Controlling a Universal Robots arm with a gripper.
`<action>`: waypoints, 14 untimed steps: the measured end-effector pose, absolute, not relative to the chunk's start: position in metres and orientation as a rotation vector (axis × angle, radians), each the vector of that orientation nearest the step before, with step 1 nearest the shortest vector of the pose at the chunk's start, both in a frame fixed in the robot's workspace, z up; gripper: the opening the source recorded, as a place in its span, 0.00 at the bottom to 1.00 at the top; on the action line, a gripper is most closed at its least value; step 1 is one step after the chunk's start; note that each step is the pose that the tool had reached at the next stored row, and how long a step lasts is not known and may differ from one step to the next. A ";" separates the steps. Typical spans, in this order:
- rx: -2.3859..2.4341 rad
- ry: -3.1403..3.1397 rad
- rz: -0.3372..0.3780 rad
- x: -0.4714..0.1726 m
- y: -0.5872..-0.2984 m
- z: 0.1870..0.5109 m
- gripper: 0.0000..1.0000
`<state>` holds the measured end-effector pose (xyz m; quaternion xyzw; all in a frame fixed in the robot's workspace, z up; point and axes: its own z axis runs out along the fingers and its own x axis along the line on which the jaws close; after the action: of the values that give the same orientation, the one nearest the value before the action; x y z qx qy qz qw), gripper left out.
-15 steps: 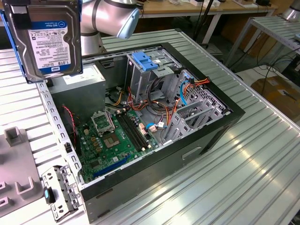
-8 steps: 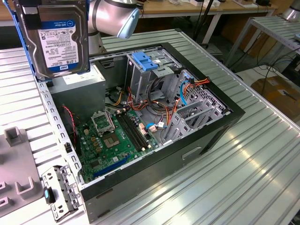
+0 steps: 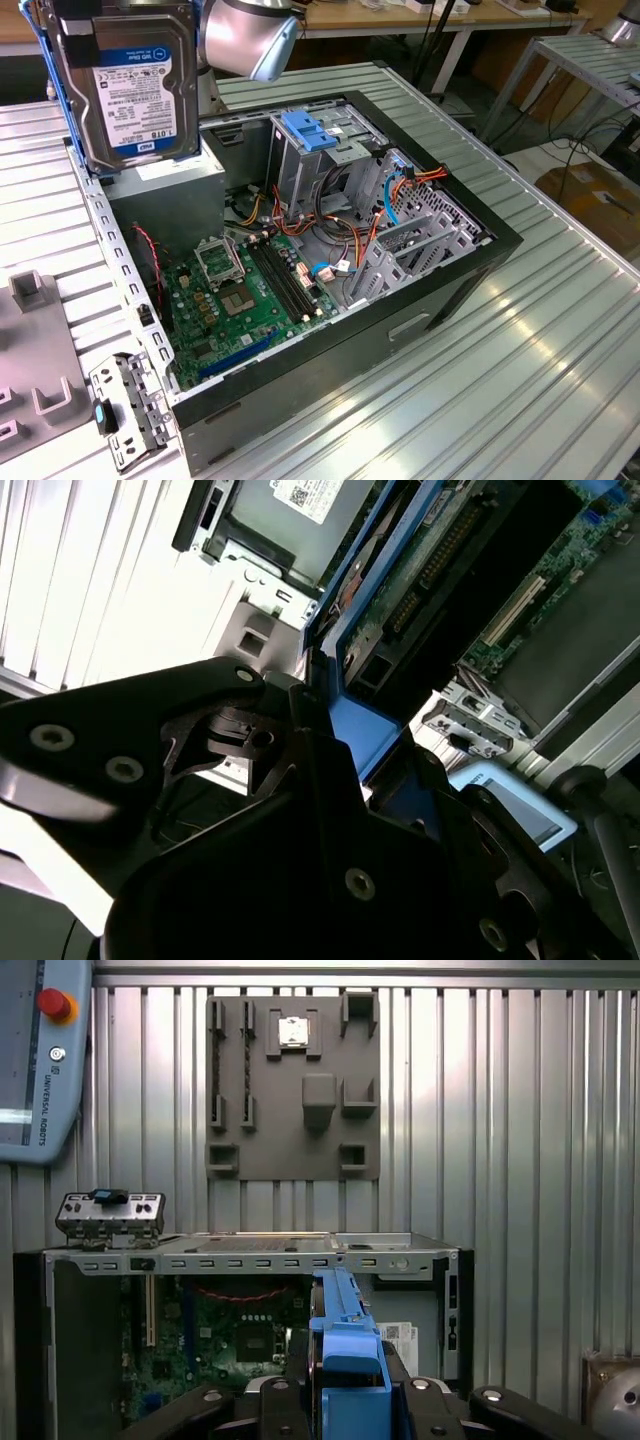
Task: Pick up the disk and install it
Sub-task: 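Pick up the disk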
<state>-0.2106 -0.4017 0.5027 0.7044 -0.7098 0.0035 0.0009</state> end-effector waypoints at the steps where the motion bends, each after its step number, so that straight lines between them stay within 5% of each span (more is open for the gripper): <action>1: 2.212 -2.228 0.011 -0.210 -0.404 0.502 0.37; 14: 2.211 -2.229 0.011 -0.164 -0.411 0.501 0.37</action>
<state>-0.1636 -0.4112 0.5013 0.7042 -0.7100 0.0035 0.0009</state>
